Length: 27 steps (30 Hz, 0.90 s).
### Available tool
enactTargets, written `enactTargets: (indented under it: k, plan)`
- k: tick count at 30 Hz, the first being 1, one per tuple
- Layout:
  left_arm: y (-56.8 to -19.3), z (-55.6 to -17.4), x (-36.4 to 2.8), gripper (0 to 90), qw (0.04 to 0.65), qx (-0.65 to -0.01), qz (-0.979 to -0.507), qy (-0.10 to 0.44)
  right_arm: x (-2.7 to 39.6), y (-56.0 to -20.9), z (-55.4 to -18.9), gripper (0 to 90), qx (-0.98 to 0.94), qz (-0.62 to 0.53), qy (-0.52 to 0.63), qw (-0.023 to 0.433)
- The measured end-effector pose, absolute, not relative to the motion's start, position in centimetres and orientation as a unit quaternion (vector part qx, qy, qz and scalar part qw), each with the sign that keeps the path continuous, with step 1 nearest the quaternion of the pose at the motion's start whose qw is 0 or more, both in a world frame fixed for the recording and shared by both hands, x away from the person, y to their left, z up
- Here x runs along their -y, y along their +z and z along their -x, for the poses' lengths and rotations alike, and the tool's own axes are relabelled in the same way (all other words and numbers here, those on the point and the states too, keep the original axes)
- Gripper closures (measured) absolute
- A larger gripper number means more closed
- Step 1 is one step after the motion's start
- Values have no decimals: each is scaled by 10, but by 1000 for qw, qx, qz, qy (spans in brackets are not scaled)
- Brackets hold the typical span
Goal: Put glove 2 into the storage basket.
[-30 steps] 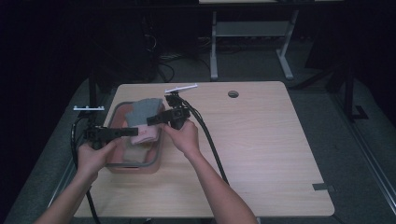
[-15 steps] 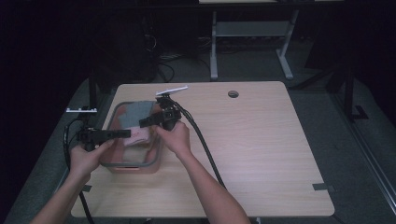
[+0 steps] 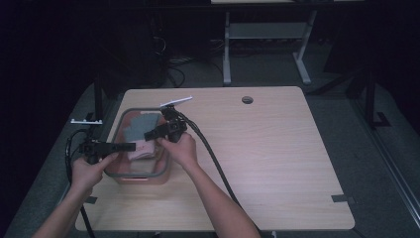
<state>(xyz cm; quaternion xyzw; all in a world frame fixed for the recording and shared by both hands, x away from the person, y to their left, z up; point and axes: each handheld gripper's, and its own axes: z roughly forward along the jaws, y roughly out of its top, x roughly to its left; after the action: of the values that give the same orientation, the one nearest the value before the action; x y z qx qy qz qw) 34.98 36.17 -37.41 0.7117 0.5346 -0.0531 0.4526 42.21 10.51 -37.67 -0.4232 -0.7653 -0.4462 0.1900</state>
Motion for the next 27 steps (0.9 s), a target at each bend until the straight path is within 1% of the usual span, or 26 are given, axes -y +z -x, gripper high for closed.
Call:
enactTargets:
  k: [2,12,22,27]
  plan:
    - [-377,-351,-364,658,445,-534,-717,-53,-107,-380,-423,713,768,423,-442,190]
    - [-392,-352,-366,658,423,-556,-713,-58,-119,-394,-426,708,780,428,-415,191]
    - [-403,-351,-365,658,398,-564,-722,-50,-128,-396,-422,691,802,426,-385,167]
    - [-404,-352,-364,659,387,-563,-729,-41,-126,-396,-423,654,809,422,-377,158]
